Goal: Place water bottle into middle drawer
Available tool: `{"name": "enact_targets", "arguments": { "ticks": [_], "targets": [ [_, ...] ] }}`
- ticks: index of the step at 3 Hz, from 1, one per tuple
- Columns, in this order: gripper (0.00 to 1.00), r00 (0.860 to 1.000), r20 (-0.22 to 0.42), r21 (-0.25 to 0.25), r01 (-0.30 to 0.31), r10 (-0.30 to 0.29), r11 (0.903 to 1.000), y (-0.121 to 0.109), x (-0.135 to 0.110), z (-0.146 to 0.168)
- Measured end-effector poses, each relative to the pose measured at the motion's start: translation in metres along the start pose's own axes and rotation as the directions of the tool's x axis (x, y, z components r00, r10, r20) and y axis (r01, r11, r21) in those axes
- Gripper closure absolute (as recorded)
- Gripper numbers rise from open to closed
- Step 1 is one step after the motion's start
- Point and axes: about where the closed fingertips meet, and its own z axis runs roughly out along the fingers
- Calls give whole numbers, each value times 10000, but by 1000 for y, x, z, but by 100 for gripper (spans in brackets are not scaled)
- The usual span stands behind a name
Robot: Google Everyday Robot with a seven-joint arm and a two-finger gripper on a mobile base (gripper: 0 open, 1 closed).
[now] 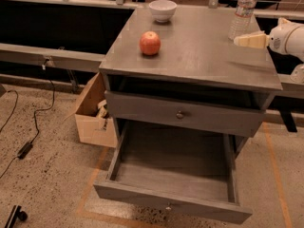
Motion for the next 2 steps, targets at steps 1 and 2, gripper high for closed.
{"name": "enact_targets", "arguments": {
  "ticks": [1, 2],
  "targets": [
    [0, 9997, 184, 27, -134, 133, 9999, 0, 4, 25],
    [0, 9984, 243, 349, -512, 504, 9981, -2, 4, 47]
  ]
}}
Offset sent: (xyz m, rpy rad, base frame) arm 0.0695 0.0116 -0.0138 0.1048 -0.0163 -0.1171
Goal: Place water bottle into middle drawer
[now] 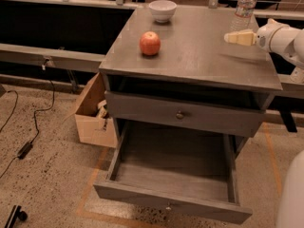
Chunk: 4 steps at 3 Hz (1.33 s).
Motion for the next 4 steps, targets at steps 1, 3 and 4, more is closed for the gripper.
{"name": "enact_targets", "arguments": {
  "ticks": [1, 3, 4],
  "targets": [
    [0, 9994, 87, 758, -348, 342, 9965, -5, -1, 22],
    [0, 9964, 681, 1531, -612, 512, 9863, -19, -13, 54],
    [18, 9939, 988, 1654, -660, 500, 9840, -23, -21, 66]
  ]
}}
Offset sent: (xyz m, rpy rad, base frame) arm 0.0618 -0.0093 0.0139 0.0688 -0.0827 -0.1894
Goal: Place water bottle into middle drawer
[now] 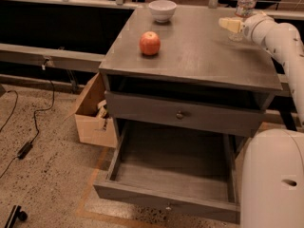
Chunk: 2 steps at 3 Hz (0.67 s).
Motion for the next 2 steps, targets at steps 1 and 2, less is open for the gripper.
{"name": "enact_targets", "arguments": {
  "ticks": [1, 2],
  "targets": [
    [41, 9997, 195, -192, -115, 119, 9998, 4, -4, 7],
    [65, 9994, 266, -411, -204, 215, 9989, 6, -6, 9]
  ]
}}
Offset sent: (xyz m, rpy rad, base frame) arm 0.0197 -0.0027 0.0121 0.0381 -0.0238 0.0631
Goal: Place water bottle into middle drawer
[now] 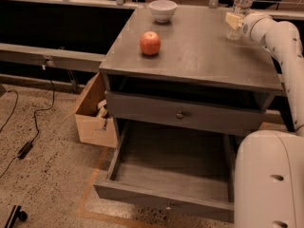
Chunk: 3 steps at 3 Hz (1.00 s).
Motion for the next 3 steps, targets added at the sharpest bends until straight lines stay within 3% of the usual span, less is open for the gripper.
{"name": "enact_targets", "arguments": {
  "ticks": [1, 2, 3],
  "targets": [
    [87, 9995, 266, -838, -121, 144, 9964, 6, -19, -16],
    [100, 9999, -149, -2255, -76, 43, 9742, 29, -26, -45],
    [100, 9972, -745, -3544, -171, -100, 9349, 54, -20, -77]
  ]
}}
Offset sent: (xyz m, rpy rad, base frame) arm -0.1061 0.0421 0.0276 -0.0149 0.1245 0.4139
